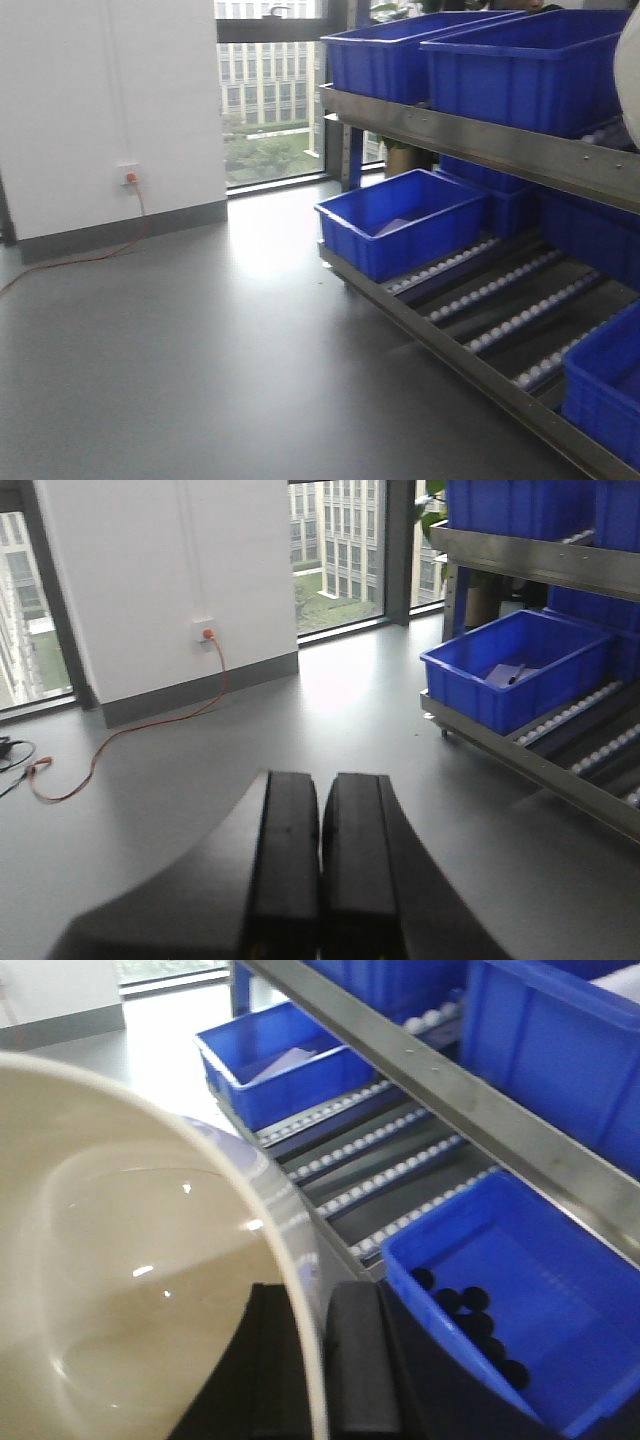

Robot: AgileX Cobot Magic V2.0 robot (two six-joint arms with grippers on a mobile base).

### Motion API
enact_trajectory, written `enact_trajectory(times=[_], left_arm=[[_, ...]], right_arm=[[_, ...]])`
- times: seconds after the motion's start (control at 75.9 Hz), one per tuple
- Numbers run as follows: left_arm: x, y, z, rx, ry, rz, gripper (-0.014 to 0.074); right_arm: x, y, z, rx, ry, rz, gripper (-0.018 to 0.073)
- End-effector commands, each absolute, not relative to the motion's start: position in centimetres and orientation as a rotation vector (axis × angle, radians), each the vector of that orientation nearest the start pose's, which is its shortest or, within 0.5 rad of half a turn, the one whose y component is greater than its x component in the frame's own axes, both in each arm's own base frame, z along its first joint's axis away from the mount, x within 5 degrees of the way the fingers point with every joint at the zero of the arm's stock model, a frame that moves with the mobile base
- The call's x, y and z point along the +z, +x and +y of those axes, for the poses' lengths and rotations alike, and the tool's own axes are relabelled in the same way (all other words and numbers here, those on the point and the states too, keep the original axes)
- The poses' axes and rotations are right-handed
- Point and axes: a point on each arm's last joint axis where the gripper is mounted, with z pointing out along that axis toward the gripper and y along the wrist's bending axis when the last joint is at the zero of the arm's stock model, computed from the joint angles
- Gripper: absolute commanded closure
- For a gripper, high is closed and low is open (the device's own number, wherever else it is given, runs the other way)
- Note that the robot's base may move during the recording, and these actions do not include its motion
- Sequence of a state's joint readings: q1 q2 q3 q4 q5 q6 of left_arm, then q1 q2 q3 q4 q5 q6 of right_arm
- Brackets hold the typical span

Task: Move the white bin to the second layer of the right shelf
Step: 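Drive up close to the roller shelf's second layer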

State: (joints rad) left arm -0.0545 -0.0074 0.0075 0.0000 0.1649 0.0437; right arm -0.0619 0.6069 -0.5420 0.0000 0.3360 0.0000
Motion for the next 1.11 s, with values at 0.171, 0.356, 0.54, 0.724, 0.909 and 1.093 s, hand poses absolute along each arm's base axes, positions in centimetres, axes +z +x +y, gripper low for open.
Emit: enact_trajectory(times=[0.171,0.356,0.54,0.724,0.909,1.093], left_arm=[[19.23,5.66,-0.33,-0.015,0.076,1.582,0.0512],[19.23,5.66,-0.33,-0.015,0.076,1.582,0.0512],[19.23,5.66,-0.33,-0.015,0.076,1.582,0.0512],[19.23,5.66,-0.33,-0.015,0.076,1.582,0.0512],[19.23,5.66,-0.33,-0.015,0.076,1.582,0.0512],[19.23,5.66,-0.33,-0.015,0.076,1.582,0.0512]], right_arm=[[33.53,12.84,-0.76,-0.036,0.059,1.748,0.0511],[33.53,12.84,-0.76,-0.036,0.059,1.748,0.0511],[33.53,12.84,-0.76,-0.036,0.059,1.748,0.0511],[33.53,12.84,-0.76,-0.036,0.059,1.748,0.0511],[33.53,12.84,-0.76,-0.036,0.059,1.748,0.0511],[33.53,12.84,-0.76,-0.036,0.059,1.748,0.0511]])
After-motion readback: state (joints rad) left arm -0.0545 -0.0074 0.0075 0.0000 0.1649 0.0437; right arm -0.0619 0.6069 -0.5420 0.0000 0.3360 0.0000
